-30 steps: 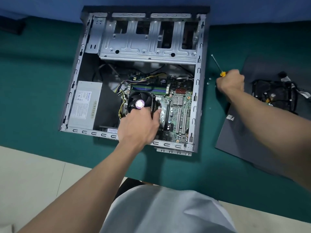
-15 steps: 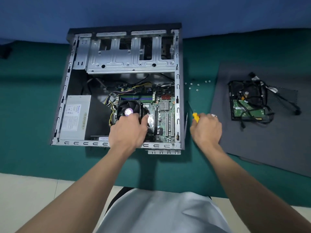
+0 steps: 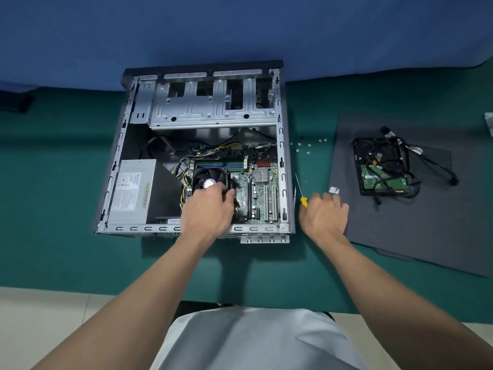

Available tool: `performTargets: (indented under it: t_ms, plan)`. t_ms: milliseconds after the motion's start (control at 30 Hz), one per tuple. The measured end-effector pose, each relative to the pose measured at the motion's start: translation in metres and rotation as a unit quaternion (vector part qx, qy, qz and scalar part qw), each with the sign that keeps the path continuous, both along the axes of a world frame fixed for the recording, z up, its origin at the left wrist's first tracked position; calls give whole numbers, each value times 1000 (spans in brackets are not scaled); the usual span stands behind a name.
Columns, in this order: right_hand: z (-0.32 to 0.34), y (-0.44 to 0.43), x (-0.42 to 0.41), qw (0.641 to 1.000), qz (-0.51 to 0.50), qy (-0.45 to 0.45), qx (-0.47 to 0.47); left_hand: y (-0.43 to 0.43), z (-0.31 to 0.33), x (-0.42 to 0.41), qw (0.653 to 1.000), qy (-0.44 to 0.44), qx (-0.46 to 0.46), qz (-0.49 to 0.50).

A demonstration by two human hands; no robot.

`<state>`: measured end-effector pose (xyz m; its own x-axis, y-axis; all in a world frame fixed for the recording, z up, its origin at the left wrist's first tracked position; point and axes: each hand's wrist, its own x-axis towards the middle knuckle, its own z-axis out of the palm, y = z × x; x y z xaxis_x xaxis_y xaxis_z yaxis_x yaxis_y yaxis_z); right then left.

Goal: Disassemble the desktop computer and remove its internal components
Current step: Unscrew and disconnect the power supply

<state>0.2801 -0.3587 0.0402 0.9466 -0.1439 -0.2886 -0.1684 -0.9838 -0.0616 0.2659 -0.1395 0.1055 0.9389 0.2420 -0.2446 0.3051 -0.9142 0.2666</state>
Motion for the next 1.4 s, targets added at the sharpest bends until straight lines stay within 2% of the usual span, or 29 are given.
performTargets:
  t_ms: [100,167,267,333,400,467,533,767,900,1067,1200,1267,1400]
  plan:
    - [25,-4,16,992,-39,-71,98,9,4,4,998,-12,-37,-43]
    - [52,-4,26,972,-50,-139,182,24,7,10,994,-53,-31,-89]
    - [95,12,32,938,7,-244,247,60,7,26,982,-126,20,-138]
    - [114,36,33,928,68,-246,273,85,7,39,976,-132,60,-163]
    - [118,66,36,931,133,-178,289,106,4,49,972,-124,91,-179]
    - [107,95,43,940,191,-87,269,122,-1,56,970,-106,119,-185]
    - [89,119,54,947,215,-35,234,132,-8,59,971,-88,130,-181]
    - [41,155,113,974,201,-11,108,135,-16,62,982,-97,77,-143]
    - [27,156,138,977,208,51,20,133,-18,63,983,-104,68,-133]
    - [12,160,155,970,237,57,13,131,-22,63,984,-121,55,-120]
    - [8,165,159,953,297,6,-56,132,-23,63,983,-129,53,-116]
    - [7,165,162,946,316,22,-76,132,-22,63,984,-130,50,-112]
    - [6,160,167,943,323,73,-17,132,-20,62,985,-124,42,-114]
